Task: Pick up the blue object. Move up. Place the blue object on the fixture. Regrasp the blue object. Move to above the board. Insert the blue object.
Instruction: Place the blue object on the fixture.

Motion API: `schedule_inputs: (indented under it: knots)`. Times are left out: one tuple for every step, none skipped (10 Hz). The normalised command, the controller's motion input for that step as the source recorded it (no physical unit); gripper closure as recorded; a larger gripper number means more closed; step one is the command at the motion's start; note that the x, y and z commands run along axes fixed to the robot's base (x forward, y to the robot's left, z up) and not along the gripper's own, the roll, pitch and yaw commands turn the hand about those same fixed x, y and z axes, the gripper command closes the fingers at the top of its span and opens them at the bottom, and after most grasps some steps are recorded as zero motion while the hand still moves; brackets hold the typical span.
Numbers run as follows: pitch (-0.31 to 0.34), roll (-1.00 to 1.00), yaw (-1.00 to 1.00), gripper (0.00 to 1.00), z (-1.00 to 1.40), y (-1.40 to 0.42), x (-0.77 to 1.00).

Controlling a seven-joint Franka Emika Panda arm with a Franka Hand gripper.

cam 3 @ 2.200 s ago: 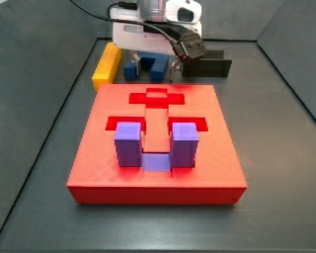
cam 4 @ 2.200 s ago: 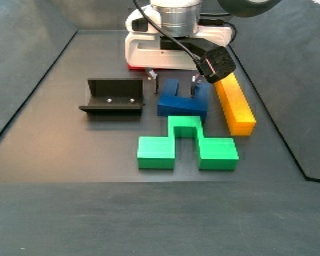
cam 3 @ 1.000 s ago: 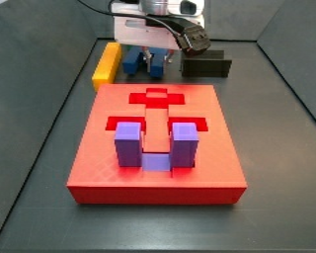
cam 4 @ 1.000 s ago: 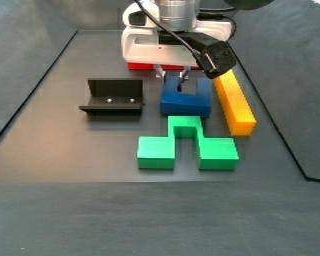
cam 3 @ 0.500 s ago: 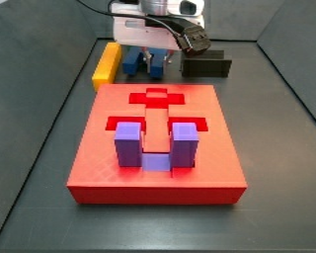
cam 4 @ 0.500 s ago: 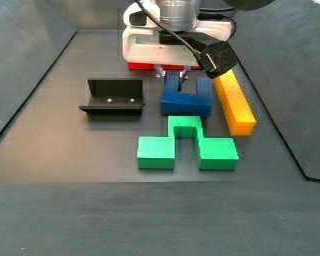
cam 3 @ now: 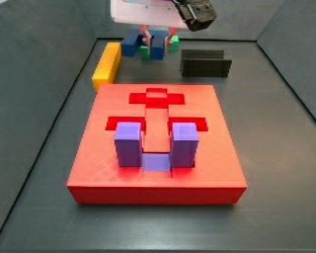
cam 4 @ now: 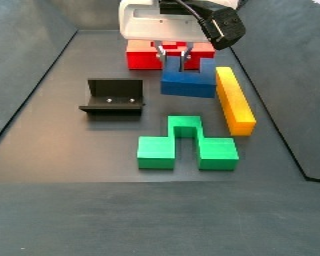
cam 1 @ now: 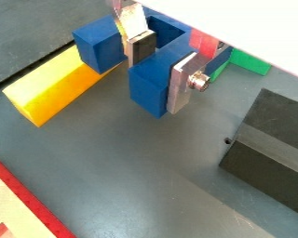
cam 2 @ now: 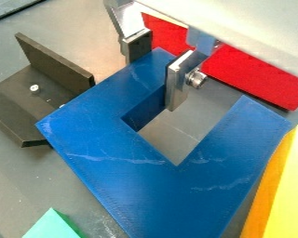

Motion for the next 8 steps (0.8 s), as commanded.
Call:
schedule_inputs:
  knots:
    - [-0.040, -0.57, -0.13, 1.00, 0.35, -0.02, 0.24]
    - [-0.149, -0.69, -0.11, 1.00, 0.39, 0.00, 0.20]
    - [-0.177, -0.63, -0.09, 1.00, 0.32, -0.05, 0.15]
    - [-0.177, -0.57, -0.05, 1.00, 0.29, -0.09, 0.14]
    - [-0.054, -0.46, 0.00, 1.00, 0.26, -0.13, 0.20]
    - [0.000, -0.39, 0.00, 1.00, 0.23, -0.15, 0.24]
    - [0.000, -0.36, 0.00, 1.00, 0.20, -0.16, 0.27]
    - [0.000, -0.39, 0.00, 1.00, 0.22, -0.13, 0.31]
